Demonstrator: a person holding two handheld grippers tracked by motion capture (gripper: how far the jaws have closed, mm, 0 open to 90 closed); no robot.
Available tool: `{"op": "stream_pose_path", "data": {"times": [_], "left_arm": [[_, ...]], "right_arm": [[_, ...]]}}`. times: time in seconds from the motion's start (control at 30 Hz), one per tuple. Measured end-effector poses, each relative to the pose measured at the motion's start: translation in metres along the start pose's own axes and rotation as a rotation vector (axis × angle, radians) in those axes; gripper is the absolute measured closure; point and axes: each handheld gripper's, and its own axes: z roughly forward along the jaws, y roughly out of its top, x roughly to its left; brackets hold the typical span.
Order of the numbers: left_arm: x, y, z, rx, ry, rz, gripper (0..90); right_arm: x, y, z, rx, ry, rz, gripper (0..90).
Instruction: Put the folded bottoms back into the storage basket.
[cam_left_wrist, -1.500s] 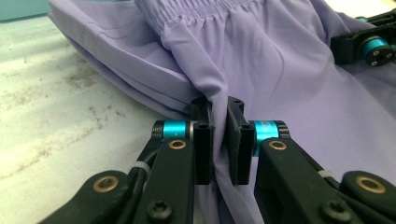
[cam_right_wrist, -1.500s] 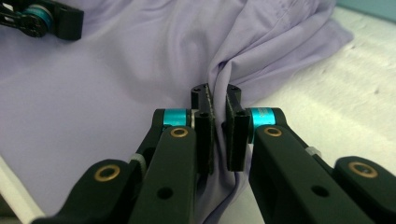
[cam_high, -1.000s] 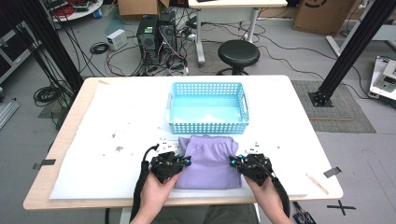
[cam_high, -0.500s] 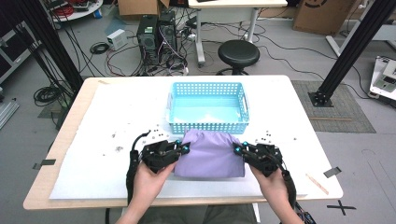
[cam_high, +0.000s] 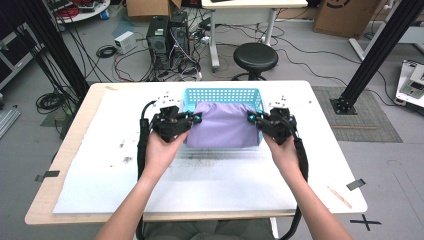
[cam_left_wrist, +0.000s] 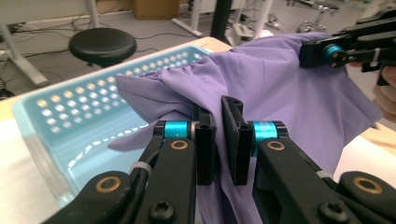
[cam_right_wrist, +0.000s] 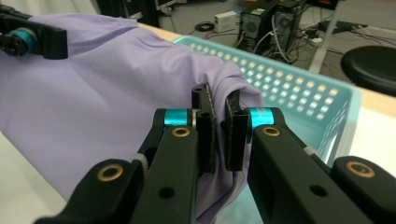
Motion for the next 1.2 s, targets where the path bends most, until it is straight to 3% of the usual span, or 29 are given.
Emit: {"op": "stream_pose_path", "data": {"times": [0.2,0.27,0.37,0.43,0.47,0.53,0.6,0.8,0.9,1.2], "left_arm": [[0.027,0.015,0.031,0.000,0.048,0.010,83.7],[0.037,0.014,0.043,0.014,0.053,-0.002,83.7],[0.050,0.008,0.062,0.031,0.085,0.010,82.3],[0.058,0.001,0.073,0.066,0.154,0.023,66.2],[0.060,-0.001,0.075,0.073,0.163,0.022,56.6],[0.065,-0.005,0.076,0.083,0.159,0.007,49.7],[0.069,-0.009,0.073,0.081,0.157,-0.002,44.7],[0.067,-0.015,0.050,0.039,0.156,0.022,42.6],[0.062,-0.020,0.035,0.017,0.160,0.050,41.7],[0.039,-0.041,-0.005,-0.056,0.151,0.121,40.6]], "right_arm": [[-0.025,0.024,0.034,0.016,-0.038,-0.006,86.5],[-0.033,0.029,0.047,0.021,-0.044,0.000,86.4],[-0.043,0.029,0.065,0.033,-0.069,-0.013,84.5],[-0.053,0.024,0.083,0.084,-0.092,0.004,73.4],[-0.058,0.021,0.089,0.105,-0.097,0.012,66.2],[-0.063,0.016,0.095,0.133,-0.109,0.024,57.1],[-0.068,0.011,0.093,0.122,-0.099,0.043,54.5],[-0.067,0.000,0.066,0.070,-0.106,0.016,49.0],[-0.062,-0.006,0.052,0.050,-0.111,-0.010,46.9],[-0.047,-0.036,0.015,-0.014,-0.061,-0.031,43.8]]}}
